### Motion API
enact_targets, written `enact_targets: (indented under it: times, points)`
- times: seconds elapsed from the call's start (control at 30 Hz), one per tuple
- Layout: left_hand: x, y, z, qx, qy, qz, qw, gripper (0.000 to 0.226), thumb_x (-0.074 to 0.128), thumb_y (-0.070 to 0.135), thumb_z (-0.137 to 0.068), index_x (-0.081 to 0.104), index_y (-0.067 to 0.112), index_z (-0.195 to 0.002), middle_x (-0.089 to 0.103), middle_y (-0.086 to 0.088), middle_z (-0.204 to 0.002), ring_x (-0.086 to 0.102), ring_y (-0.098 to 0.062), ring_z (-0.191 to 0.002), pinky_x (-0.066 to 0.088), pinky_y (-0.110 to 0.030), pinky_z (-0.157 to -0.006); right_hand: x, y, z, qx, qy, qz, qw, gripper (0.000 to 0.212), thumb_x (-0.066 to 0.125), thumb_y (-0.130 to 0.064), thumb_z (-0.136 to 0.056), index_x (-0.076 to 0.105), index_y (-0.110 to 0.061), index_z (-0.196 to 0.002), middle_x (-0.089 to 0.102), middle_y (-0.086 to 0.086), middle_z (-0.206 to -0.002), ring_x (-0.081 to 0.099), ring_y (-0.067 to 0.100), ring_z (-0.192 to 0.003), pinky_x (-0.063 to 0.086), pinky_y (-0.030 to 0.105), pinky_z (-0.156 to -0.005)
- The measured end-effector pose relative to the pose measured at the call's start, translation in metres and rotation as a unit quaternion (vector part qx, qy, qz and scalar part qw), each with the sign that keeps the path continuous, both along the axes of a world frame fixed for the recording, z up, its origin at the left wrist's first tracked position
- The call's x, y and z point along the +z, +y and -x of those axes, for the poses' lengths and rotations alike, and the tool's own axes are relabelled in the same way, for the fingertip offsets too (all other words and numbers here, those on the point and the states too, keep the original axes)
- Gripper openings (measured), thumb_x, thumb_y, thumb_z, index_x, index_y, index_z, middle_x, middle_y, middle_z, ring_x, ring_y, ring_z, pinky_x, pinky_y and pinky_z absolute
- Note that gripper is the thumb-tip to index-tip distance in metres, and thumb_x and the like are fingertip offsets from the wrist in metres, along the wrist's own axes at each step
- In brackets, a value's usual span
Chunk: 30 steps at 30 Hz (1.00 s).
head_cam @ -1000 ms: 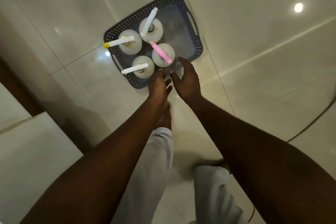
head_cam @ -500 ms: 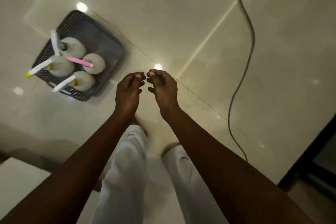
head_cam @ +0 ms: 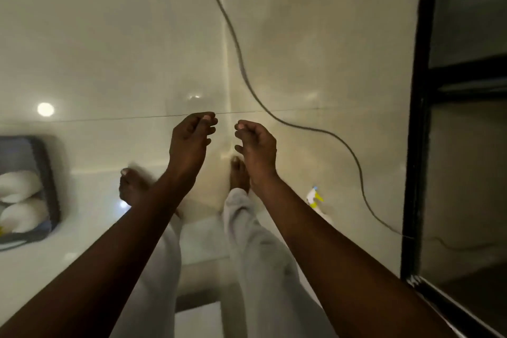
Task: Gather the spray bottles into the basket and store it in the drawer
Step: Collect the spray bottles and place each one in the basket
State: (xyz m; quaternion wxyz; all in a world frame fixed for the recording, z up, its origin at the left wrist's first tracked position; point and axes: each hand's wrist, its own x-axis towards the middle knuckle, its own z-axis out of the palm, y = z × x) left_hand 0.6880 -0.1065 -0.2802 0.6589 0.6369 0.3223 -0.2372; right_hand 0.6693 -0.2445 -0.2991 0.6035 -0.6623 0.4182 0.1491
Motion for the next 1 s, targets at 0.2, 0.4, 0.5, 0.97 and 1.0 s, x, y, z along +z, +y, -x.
enact_targets:
  times: [0.2,0.4,0.5,0.97,1.0]
  points:
    - [0.004,-0.102,-0.006,-0.165,-0.001,-0.001,0.986,0.02,0.056,0.031,-0.106,0.075,0.029,-0.107,0.079,0.004,-0.11,0.073,-0.019,-0.108,0.056,-0.048,-0.1,-0.009,-0.103,0.053,-0.153,0.013,0.047,0.987,0.018,0.069,-0.015,-0.1,0.076,-0.008,-0.116,0.077,-0.002,-0.11,0.072,0.015,-0.106,0.061,0.05,-0.097]
    - [-0.02,-0.181,0.017,-0.317,0.021,-0.026,0.948,0.024,0.056,0.032,-0.105,0.076,0.021,-0.114,0.077,0.003,-0.111,0.073,-0.02,-0.106,0.056,-0.047,-0.098,-0.044,-0.176,0.13,-0.256,0.054,0.063,0.963,0.015,0.07,-0.015,-0.099,0.074,-0.024,-0.111,0.075,-0.004,-0.114,0.07,0.015,-0.108,0.059,0.052,-0.099]
    - [-0.04,-0.214,0.034,-0.362,0.045,-0.041,0.93,0.023,0.057,0.029,-0.104,0.076,0.02,-0.115,0.077,0.002,-0.11,0.072,-0.02,-0.106,0.056,-0.047,-0.1,-0.065,-0.212,0.167,-0.262,0.085,0.086,0.958,0.016,0.072,-0.015,-0.098,0.072,-0.029,-0.107,0.075,0.002,-0.12,0.07,0.025,-0.118,0.055,0.056,-0.105]
    - [-0.144,-0.351,0.14,-0.481,0.176,-0.082,0.855,0.024,0.063,0.025,-0.102,0.075,0.009,-0.116,0.077,-0.013,-0.115,0.071,-0.034,-0.109,0.055,-0.044,-0.104,-0.163,-0.367,0.319,-0.041,0.342,0.176,0.922,0.077,0.09,-0.029,-0.08,0.056,-0.016,-0.147,0.056,0.01,-0.148,0.056,0.031,-0.137,0.048,0.038,-0.106]
    - [-0.15,-0.356,0.144,-0.486,0.179,-0.081,0.851,0.025,0.062,0.026,-0.102,0.075,0.01,-0.118,0.076,-0.014,-0.117,0.07,-0.035,-0.112,0.054,-0.047,-0.105,-0.171,-0.371,0.323,-0.023,0.346,0.18,0.921,0.08,0.091,-0.03,-0.079,0.054,-0.016,-0.149,0.055,0.01,-0.149,0.054,0.031,-0.139,0.047,0.039,-0.108]
